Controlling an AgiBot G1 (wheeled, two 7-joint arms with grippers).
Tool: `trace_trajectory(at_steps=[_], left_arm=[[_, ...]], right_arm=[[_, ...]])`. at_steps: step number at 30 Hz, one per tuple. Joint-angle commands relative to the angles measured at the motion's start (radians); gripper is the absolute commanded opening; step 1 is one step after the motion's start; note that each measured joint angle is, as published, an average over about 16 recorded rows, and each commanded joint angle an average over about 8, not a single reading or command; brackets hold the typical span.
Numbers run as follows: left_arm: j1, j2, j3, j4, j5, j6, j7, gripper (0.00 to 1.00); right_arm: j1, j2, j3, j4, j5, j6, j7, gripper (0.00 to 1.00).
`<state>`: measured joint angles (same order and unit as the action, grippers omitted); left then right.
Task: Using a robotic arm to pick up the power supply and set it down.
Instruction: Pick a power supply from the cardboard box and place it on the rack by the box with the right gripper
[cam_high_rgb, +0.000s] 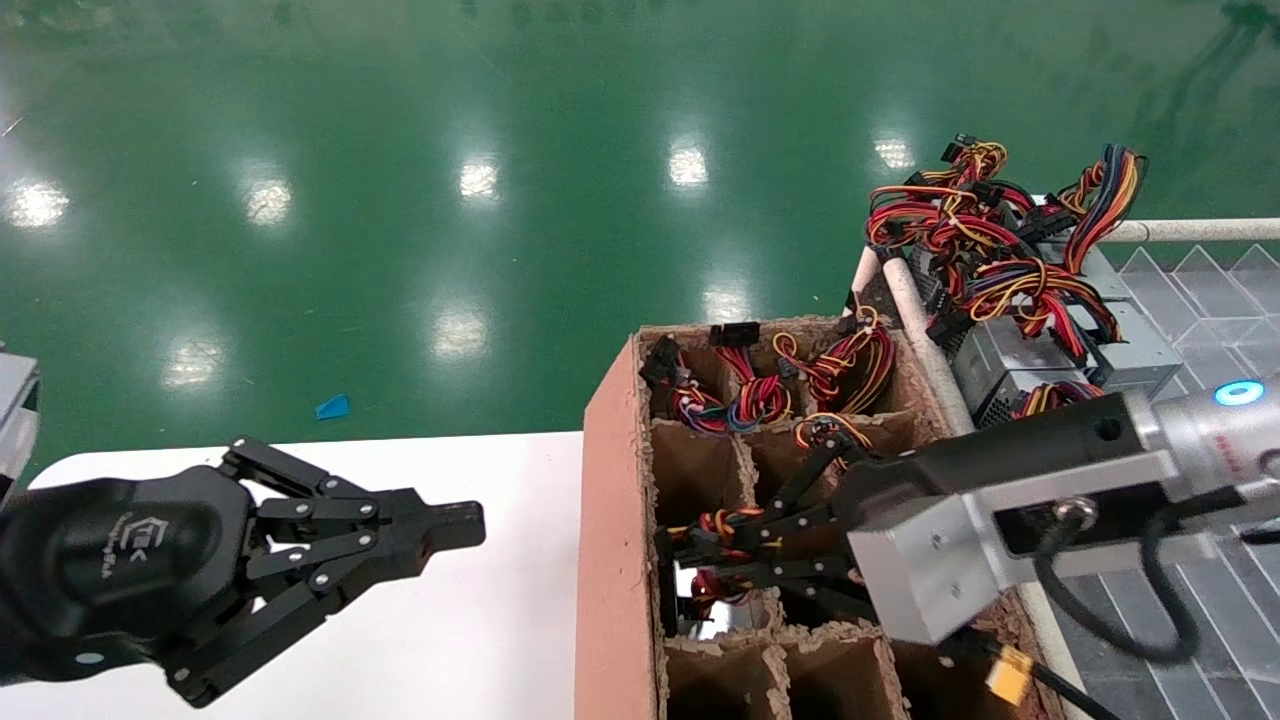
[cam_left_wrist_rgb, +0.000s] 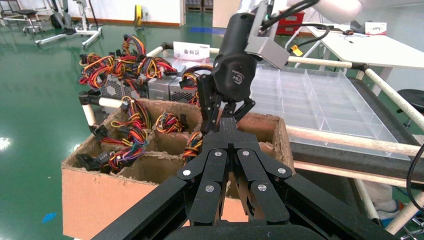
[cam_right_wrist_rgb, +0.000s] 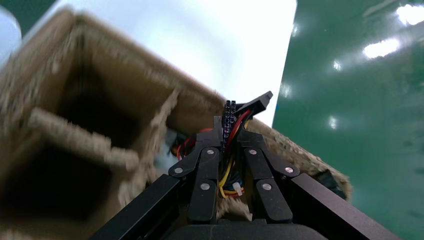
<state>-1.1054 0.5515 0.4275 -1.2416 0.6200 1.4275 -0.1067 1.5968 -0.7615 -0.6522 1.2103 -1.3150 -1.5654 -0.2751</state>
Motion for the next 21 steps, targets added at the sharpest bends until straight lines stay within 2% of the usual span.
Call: trace_trajectory(at_steps=[1,12,21], left_arm=[[0.000,0.000,0.000,0.000,0.000,0.000,0.000,0.00],[0.000,0.000,0.000,0.000,0.000,0.000,0.000,0.00],[0.000,0.000,0.000,0.000,0.000,0.000,0.000,0.00]], right_arm=[[0.017,0.012,-0.008,0.043,-0.017,-0.001,-0.011,0.00],[0.090,0.047,-0.030,0.102,-0.004,0.011,-0.062,0.00],[0.149,0.076,-0.008,0.113,0.013,0.038,-0.104,0.00]])
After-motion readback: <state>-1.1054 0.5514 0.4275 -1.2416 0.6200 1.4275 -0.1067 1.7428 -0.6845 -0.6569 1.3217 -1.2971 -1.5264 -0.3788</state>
